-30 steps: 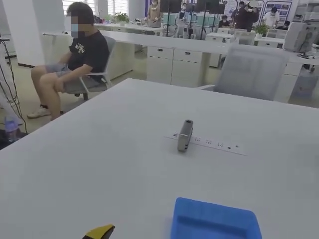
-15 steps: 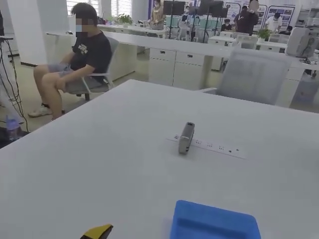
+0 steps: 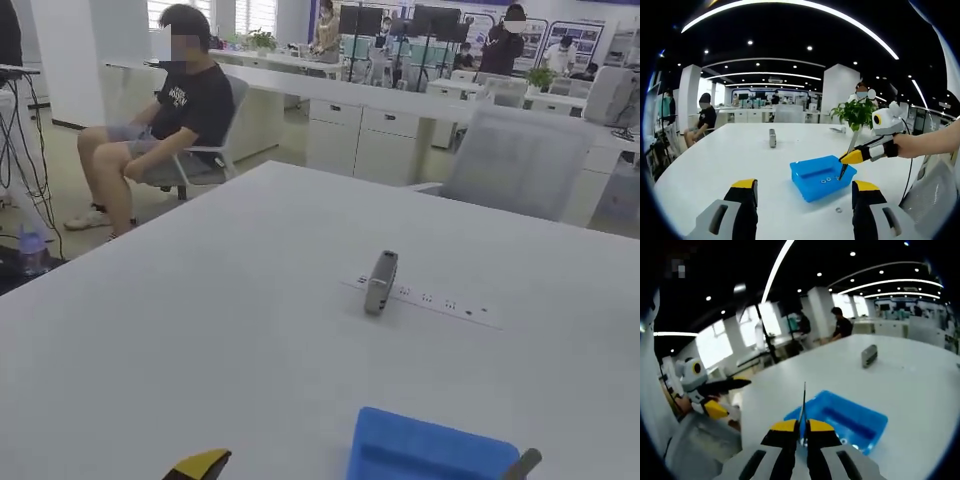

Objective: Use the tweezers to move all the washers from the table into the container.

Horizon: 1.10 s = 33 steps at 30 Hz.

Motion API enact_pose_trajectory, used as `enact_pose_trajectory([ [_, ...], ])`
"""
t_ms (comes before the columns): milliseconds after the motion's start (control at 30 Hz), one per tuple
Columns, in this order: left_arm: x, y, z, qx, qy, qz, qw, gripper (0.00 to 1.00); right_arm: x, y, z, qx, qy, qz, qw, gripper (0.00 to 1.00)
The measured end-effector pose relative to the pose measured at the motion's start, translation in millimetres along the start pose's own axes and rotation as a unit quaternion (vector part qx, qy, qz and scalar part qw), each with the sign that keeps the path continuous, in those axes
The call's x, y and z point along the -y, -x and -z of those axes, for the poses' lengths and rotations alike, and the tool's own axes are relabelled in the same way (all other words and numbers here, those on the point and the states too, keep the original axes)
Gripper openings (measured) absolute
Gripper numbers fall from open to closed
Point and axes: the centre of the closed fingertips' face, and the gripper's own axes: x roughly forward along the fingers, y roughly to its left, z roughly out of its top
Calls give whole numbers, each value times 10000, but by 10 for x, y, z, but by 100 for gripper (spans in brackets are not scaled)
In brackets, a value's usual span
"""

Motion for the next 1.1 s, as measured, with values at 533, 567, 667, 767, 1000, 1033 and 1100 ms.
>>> enact_pose_trajectory([
  [533,27,-1,15,-42,-36,61,10000,78,217,-243,-21,-172,-217,254,9993,3],
  [567,26,-2,20,-55,-33,57,10000,78,224,-263,-24,-185,-197,251,9993,3],
  [667,-26,6,31,-78,21,-71,9999,78,254,-349,-5,-240,-77,194,9995,3],
  [767,-28,8,24,-57,59,-64,9999,78,277,-422,55,-410,13,202,9990,3],
  [1000,-18,4,32,-83,27,-51,9999,78,320,-542,98,-572,155,253,9979,3],
  [1033,-18,4,31,-79,34,-48,10000,78,329,-555,106,-591,170,272,9977,3],
  [1100,-4,-3,40,-105,14,-8,9999,78,355,-587,134,-669,289,309,9969,3],
])
